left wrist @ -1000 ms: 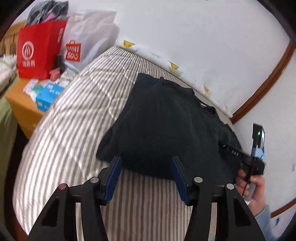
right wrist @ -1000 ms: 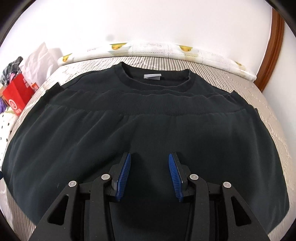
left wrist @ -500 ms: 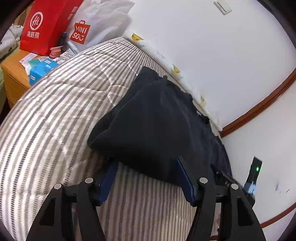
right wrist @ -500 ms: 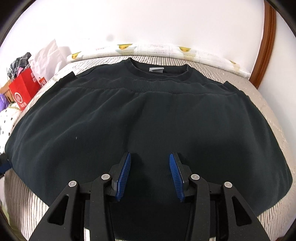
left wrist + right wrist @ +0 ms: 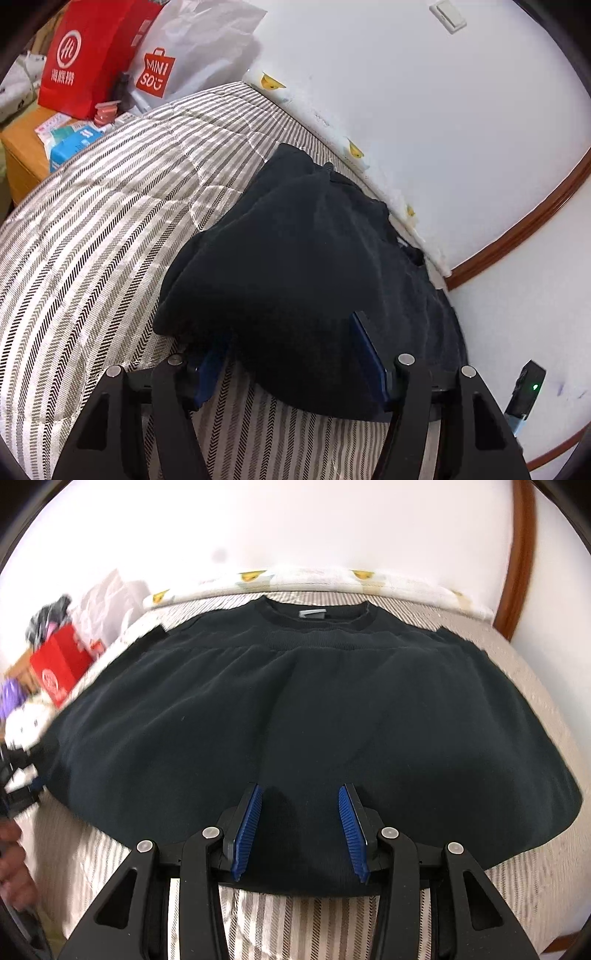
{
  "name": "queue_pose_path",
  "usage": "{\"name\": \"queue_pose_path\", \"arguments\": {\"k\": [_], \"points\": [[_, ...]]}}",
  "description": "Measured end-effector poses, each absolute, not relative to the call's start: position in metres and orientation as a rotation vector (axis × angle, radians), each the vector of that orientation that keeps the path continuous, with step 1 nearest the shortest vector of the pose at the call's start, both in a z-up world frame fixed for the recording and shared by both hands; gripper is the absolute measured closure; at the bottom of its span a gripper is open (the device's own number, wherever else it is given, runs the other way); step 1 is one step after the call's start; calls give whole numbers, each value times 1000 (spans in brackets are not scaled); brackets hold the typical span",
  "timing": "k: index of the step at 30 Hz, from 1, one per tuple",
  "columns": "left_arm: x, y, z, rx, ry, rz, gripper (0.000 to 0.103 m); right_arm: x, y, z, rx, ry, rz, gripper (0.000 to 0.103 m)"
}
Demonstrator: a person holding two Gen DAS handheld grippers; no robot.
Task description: Fold small clothes
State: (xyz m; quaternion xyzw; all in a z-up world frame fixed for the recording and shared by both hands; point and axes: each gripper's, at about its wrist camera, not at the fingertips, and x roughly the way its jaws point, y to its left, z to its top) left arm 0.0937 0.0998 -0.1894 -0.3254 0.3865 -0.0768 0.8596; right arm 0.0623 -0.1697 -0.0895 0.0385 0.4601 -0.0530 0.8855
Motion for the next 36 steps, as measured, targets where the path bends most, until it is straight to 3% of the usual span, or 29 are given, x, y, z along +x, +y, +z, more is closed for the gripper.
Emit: {"name": "queue_pose_path", "arguments": {"k": [5, 6, 7, 9, 20, 28, 36], "points": [[93, 97, -186, -643, 836, -89, 66, 56, -158, -94, -28, 926, -125, 60], [94, 96, -184, -632, 842, -83, 77, 52, -156, -94, -49, 920, -125, 60], [94, 95, -181, -611, 843, -73, 81, 47, -154, -93, -67, 912, -125, 60], [96, 92, -175, -584, 847, -67, 84, 39, -152, -92, -99, 908, -124, 60], [101, 55, -109, -453, 738, -124, 89, -1, -181, -77, 17, 923, -30, 61], [109, -12, -65, -366, 681, -287, 89, -18, -248, -47, 103, 883, -146, 61], [121, -90, -69, -251, 740, -466, 89, -28, -301, -26, 141, 831, -235, 59]]}}
